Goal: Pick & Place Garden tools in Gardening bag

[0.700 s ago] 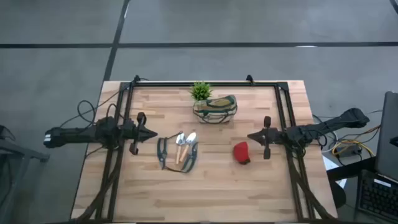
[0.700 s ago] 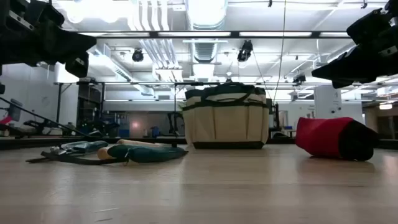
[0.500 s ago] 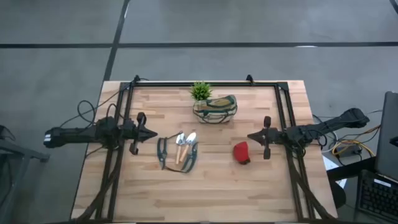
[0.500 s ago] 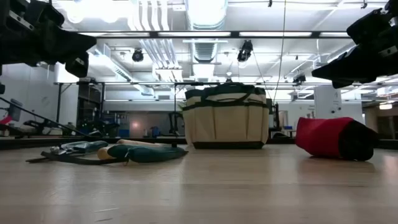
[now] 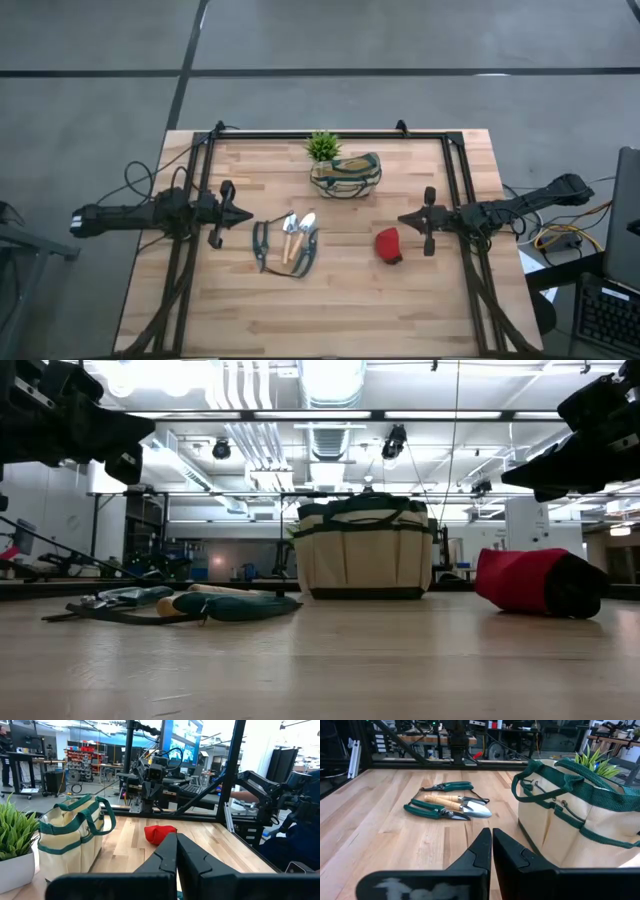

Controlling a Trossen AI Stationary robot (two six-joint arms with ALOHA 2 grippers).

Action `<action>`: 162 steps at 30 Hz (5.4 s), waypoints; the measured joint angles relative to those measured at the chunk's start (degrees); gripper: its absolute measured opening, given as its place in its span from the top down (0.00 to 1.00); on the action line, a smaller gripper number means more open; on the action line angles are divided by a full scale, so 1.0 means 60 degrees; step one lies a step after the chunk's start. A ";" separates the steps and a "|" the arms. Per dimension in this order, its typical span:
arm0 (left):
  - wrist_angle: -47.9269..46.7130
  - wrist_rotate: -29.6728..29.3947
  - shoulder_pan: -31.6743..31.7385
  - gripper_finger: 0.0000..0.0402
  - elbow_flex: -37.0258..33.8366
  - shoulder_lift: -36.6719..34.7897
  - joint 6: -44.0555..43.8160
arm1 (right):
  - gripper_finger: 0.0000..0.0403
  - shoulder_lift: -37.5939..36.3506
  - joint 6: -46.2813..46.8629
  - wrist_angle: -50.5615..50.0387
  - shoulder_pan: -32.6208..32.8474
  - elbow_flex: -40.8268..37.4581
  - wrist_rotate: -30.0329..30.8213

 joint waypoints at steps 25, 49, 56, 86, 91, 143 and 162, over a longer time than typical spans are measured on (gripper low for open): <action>-0.0003 -0.0003 0.0001 0.99 0.0001 0.0002 0.0003 | 0.98 0.0002 0.0000 -0.0001 0.0000 0.0000 0.0000; -0.0004 0.0001 0.0004 0.99 0.0002 0.0002 0.0003 | 0.98 -0.0002 0.0000 0.0002 0.0000 0.0000 -0.0004; -0.0001 0.0000 0.0000 0.99 0.0003 0.0002 0.0003 | 0.98 0.0007 0.0079 0.1721 0.0000 -0.0003 -0.0004; -0.0036 -0.0003 0.0004 0.99 0.0000 0.0004 0.0000 | 0.90 0.7228 -0.1915 -0.2564 -0.2583 0.6864 -0.0513; -0.0044 -0.0002 0.0001 0.99 0.0000 0.0004 0.0003 | 0.74 0.8342 -0.3063 -0.3313 -0.2889 0.7993 -0.0298; -0.0043 -0.0003 0.0003 0.99 0.0001 0.0004 0.0003 | 0.76 1.0708 -0.5070 -0.2733 -0.5419 0.9406 0.1604; -0.0044 -0.0003 0.0000 0.99 0.0000 0.0004 0.0003 | 0.76 1.0708 -0.2016 -0.3316 -0.7103 0.9406 -0.0024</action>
